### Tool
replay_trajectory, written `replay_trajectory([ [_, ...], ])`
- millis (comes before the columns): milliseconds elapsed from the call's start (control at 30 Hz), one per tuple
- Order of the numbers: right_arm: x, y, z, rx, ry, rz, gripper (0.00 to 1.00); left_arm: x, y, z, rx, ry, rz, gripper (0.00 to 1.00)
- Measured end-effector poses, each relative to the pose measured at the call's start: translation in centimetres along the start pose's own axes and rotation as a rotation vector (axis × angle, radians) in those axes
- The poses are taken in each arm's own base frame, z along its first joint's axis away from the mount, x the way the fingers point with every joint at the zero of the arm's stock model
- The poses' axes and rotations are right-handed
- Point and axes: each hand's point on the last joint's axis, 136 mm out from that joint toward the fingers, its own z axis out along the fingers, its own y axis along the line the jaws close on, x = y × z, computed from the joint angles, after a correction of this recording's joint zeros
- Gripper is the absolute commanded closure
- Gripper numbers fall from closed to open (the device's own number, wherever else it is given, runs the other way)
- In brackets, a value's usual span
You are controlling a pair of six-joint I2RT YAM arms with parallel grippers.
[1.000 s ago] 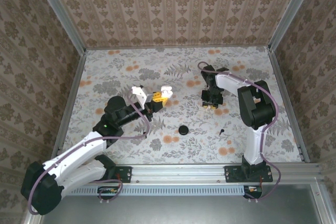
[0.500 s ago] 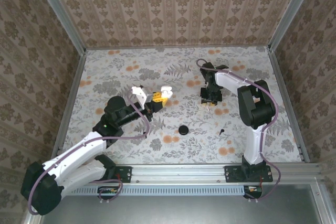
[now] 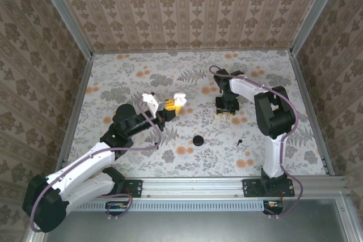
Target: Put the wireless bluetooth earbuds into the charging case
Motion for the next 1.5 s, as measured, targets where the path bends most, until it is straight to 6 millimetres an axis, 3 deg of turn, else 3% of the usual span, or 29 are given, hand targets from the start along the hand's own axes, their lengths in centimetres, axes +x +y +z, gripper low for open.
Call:
replay_trajectory([
  [500, 0.2, -0.3, 0.4, 0.026, 0.011, -0.01, 0.81, -0.2, -0.1, -0.2, 0.0, -0.005, 0.002, 1.0],
  [733, 0.7, -0.5, -1.6, 0.0, -0.04, -0.007, 0.85, -0.4, 0.1, -0.2, -0.008, -0.014, 0.005, 1.0],
  [1033, 0.9, 0.7, -9.3, -0.138, -0.258, -0.017, 0.9, -0.9, 0.4, 0.3, -0.006, -0.044, -0.005, 1.0],
  [1333, 2.1, 4.3, -20.0, -0.409, -0.543, -0.066, 0.91, -0.8, 0.8, 1.8, 0.011, -0.057, -0.001, 1.0],
  [1500, 3.2, 5.9, -25.6, -0.603, -0.672, -0.087, 0.91, -1.9, 0.6, 2.3, 0.03, -0.084, 0.018, 1.0],
])
